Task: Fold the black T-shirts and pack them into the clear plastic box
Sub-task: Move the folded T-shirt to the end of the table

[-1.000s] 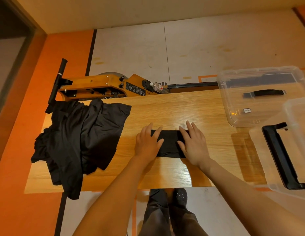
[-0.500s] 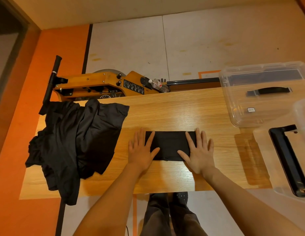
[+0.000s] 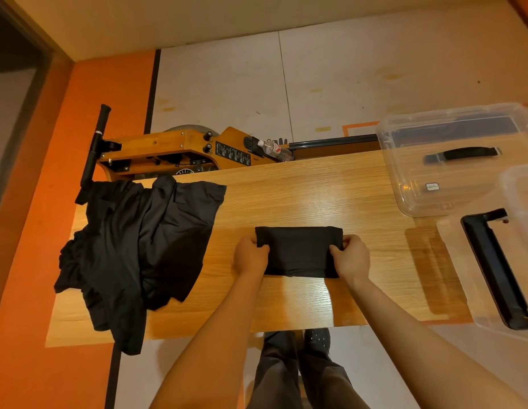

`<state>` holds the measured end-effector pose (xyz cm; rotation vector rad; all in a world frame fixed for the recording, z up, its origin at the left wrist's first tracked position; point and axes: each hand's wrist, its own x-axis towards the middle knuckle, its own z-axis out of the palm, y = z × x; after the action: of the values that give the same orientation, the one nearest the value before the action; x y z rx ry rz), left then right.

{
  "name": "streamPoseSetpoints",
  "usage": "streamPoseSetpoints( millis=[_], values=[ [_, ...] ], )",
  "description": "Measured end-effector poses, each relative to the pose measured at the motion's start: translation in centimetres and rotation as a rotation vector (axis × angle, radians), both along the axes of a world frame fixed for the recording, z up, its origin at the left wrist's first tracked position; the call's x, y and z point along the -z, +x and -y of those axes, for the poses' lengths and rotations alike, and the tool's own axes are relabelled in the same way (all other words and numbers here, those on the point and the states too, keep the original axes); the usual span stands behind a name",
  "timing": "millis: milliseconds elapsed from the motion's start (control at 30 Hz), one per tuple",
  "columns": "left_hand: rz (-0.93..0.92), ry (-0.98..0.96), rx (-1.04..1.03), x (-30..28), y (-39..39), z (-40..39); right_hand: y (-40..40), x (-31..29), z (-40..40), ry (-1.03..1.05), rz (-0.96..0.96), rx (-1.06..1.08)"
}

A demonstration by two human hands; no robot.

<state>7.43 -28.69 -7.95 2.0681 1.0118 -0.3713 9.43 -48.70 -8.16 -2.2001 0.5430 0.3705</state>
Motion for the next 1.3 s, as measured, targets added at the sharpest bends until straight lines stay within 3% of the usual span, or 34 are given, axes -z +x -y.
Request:
streamPoseSetpoints(
  millis=[133, 467, 867, 1300],
  values=[
    [0.11, 0.07, 0.104, -0.1, 0.3, 0.1, -1.0, 0.2, 0.4, 0.015, 0.092, 0.0],
    [0.264, -0.06, 0.292, -1.9, 3.2, 3.0, -3.2, -1.6, 2.3, 0.131, 0.156, 0.301],
    [0.287, -0.017, 0.91, -2.2, 10.4, 13.3, -6.8, -1.4, 7.3, 0.066, 0.224, 0.809],
    [0.308, -0.086, 1.16, -1.2, 12.6, 20.2, -9.4, -0.1, 8.0, 0.018, 0.235, 1.074]
  ],
)
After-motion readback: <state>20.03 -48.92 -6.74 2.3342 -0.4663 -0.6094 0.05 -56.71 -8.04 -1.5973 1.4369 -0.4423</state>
